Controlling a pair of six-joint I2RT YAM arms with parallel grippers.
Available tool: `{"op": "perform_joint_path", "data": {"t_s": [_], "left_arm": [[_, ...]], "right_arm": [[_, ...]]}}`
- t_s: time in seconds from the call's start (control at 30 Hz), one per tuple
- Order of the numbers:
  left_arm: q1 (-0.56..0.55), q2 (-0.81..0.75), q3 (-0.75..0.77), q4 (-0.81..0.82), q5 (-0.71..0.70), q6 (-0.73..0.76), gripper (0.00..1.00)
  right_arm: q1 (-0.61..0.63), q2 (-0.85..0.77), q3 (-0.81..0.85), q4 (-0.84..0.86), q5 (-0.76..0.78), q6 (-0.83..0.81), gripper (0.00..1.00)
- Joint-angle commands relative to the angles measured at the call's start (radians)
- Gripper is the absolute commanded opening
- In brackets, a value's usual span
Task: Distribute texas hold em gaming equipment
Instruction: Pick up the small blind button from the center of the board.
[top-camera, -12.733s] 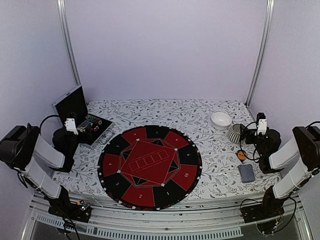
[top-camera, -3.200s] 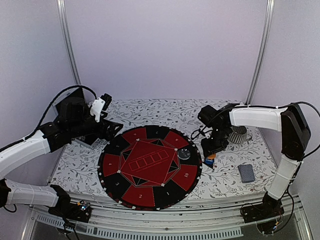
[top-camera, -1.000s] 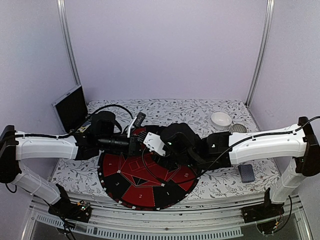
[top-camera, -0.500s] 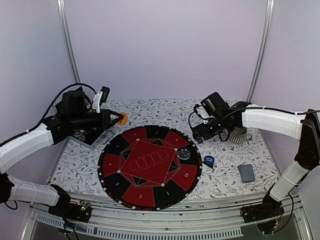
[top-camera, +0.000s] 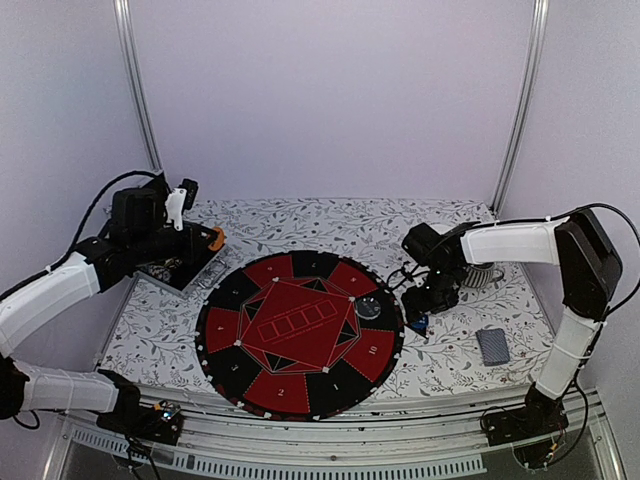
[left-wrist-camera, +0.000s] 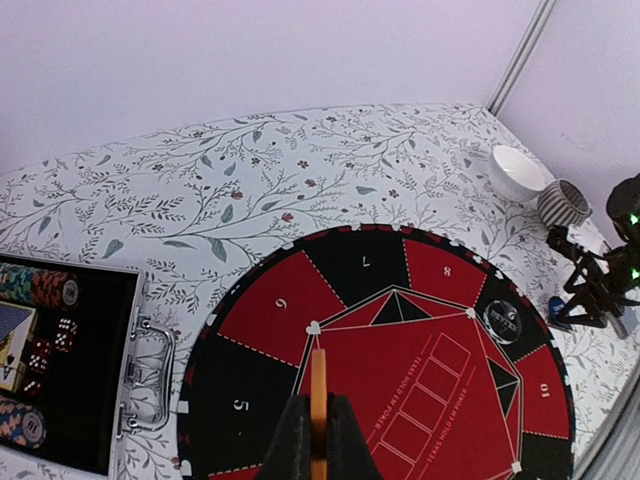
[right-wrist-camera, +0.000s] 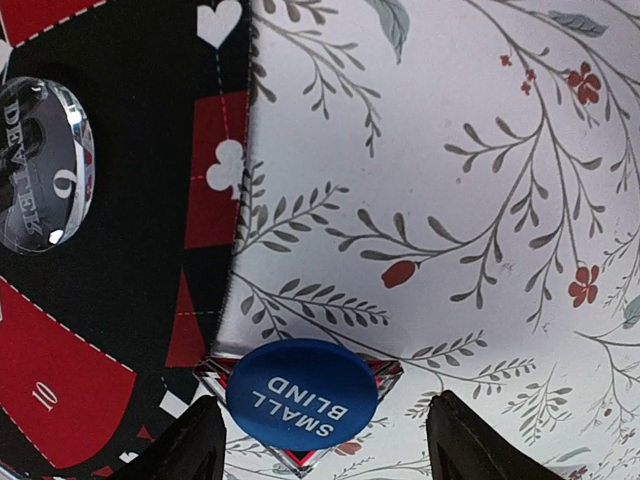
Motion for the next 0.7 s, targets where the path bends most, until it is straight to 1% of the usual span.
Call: {"op": "perform_joint_path", "data": {"t_s": [0.0,0.27,0.67], "left_arm": [[0.025,-0.017,-0.013,0.015,0.003,0.025,0.00],[0.033,-0.023,-0.024,0.022,0.010,0.025,0.00],[0.040,-0.027,-0.026,0.025,0.020,0.025,0.00]], "right_arm": [[0.002,0.027,0.003,-0.014,-0.046,0.013,0.69],[0.002,0.069,0.019,-0.008,-0.025,0.006,0.62],[0.003,0.058,0.011,-0.018,-0.012,0.004,0.41]]}}
